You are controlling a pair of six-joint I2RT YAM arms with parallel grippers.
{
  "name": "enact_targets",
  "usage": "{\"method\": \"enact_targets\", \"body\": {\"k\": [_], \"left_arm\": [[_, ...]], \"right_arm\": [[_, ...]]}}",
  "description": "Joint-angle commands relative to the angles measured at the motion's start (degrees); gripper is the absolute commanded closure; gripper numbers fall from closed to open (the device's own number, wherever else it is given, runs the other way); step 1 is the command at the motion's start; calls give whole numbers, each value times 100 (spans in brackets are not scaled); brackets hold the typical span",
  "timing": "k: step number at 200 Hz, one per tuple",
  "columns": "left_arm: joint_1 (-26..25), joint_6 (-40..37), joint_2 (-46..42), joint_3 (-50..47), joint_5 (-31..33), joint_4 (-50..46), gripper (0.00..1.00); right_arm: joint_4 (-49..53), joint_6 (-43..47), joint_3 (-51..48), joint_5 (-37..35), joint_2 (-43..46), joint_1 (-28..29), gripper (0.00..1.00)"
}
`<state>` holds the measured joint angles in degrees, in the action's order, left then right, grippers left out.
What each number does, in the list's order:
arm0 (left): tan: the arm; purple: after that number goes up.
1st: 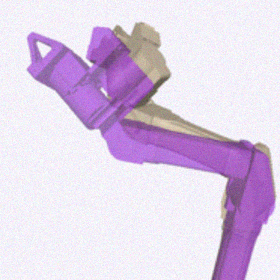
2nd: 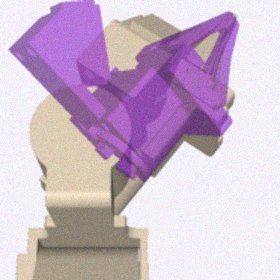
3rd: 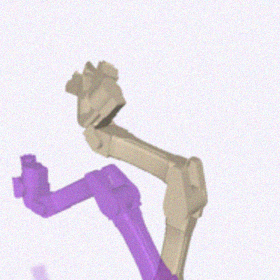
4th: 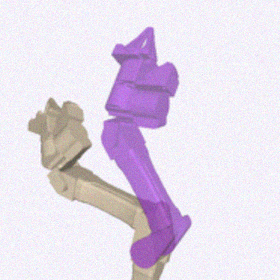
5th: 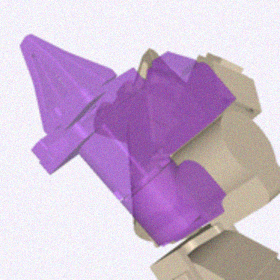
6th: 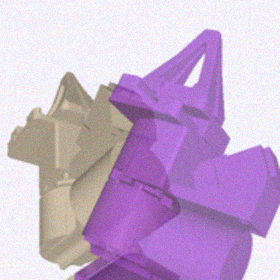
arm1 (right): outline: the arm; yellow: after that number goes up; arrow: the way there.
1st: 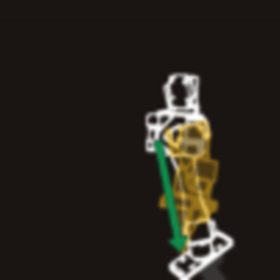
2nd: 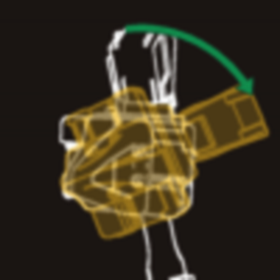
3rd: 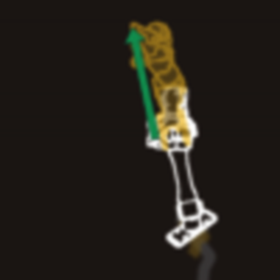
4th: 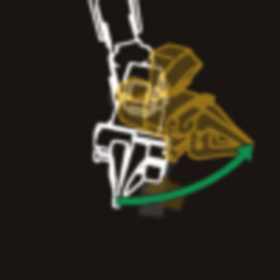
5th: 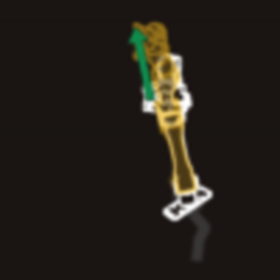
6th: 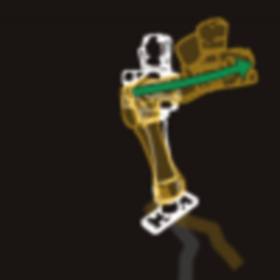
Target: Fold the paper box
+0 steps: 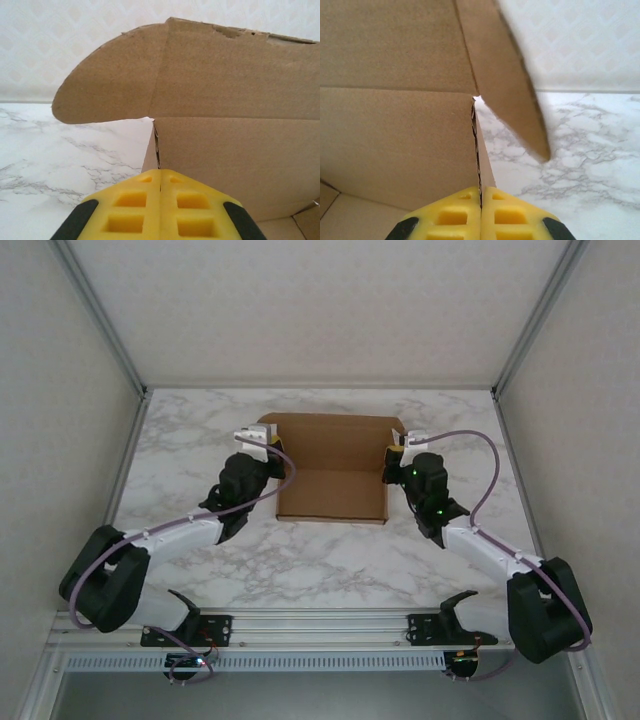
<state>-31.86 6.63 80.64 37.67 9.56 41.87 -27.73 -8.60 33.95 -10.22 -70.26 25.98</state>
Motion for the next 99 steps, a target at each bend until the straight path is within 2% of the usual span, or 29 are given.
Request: {"method": "enact_targets", "body": {"k": [1, 13, 45, 67, 99], "left_arm": [[-152, -183, 246, -137, 292, 1005, 100], [-154, -259, 358, -133, 308, 1104, 100], [-154, -408, 560, -346, 519, 1640, 100], [-162, -250, 645, -542, 492, 1948, 100], [-187, -11, 694, -728, 704, 2242, 100]], "right_arm": [[-1262, -166, -149, -613, -287, 241, 90], [-1473, -177, -178, -817, -433, 285, 90], [-1846, -160, -238, -788, -735, 322, 94], [-2025, -155, -309, -713, -895, 351, 98], [-2163, -222, -441, -762, -979, 402, 99]]}}
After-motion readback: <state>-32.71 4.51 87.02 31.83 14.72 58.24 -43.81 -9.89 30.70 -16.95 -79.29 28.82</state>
